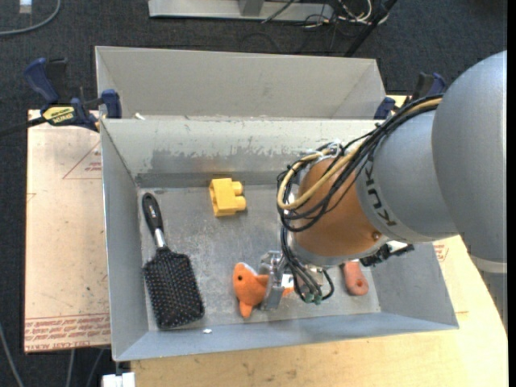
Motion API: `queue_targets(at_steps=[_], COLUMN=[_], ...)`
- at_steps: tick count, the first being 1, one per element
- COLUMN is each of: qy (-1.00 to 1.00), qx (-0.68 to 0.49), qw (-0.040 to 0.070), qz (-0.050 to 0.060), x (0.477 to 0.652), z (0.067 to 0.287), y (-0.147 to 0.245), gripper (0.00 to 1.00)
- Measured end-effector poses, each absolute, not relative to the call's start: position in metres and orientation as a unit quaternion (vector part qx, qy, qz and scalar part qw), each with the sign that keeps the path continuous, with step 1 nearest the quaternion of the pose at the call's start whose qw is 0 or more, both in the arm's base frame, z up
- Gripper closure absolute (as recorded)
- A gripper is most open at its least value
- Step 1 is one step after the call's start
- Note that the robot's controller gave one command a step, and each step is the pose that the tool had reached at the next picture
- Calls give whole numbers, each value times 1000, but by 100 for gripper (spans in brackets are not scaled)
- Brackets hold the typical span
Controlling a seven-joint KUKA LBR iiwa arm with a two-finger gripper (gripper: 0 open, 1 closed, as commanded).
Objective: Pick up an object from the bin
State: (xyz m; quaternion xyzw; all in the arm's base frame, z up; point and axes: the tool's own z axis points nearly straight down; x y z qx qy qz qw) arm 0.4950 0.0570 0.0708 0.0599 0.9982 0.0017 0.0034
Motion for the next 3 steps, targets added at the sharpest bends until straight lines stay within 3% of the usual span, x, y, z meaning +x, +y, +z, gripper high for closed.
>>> queue_targets(at_steps=[1,2,3], qy=[998,998,999], qx=[63,64,53], qw=[4,4,5], qz=[2,2,3], x=[495,495,504], z=[171,171,236], y=[63,63,60], gripper=[100,100,100])
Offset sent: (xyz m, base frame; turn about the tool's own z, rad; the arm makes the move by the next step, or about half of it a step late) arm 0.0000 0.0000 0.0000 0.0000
